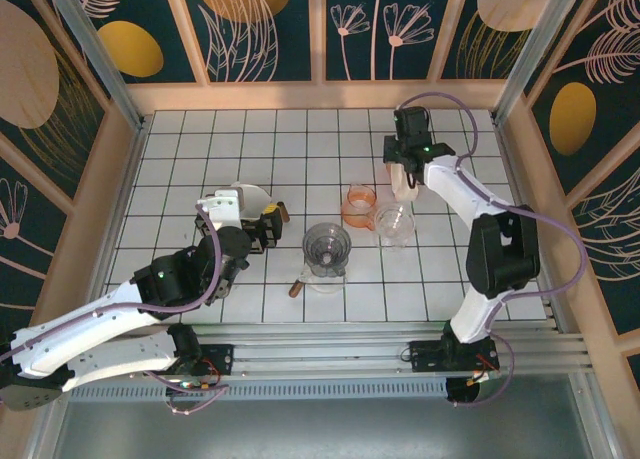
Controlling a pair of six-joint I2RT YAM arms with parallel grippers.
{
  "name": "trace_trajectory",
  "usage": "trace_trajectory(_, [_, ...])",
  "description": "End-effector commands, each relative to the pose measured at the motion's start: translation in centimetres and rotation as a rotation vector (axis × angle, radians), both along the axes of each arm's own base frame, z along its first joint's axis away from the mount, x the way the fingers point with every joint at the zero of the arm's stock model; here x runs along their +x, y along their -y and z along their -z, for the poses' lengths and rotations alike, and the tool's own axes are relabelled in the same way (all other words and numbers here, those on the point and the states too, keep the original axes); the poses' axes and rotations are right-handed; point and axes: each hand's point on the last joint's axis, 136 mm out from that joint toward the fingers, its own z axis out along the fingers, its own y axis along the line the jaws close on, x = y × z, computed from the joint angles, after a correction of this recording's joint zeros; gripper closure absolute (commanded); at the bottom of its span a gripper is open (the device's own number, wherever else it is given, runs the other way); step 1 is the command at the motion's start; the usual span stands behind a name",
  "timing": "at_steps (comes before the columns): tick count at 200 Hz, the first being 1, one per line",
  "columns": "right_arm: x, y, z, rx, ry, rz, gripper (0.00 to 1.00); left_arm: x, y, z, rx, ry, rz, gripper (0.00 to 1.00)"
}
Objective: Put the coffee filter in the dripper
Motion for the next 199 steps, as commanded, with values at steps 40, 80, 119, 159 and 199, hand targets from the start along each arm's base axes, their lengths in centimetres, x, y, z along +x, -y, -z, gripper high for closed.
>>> trace_trajectory(40, [-2.5,1.1,-5.5,0.003,0.127,0.049,1.00,-0.1,0.0,0.1,-0.002,-0.003,0.002,0.01])
trace_trajectory(80, [-4.7,0.3,-8.0,0.009,0.171,0.032,1.00,-0.1,0.1,-0.1,-0.005,-0.002,0.010,0.01])
trace_trajectory(119, [-8.0,-1.7,-10.5,0.036,0.208,-0.022,1.00,-0.2,0.2,-0.2,-0.009,-0.001,0.016,0.01])
trace_trajectory(159, [-12.8,-4.6,-13.3,0.093,0.223,-0.131,1.00,-0.3,0.1,-0.3,-0.017,-0.001,0.018,0.01])
trace_trajectory(199, [-18.7,-7.8,-15.9,0.159,0.197,-0.276,1.00,-0.4,-0.3,-0.7,-0.020,0.001,0.010,0.01])
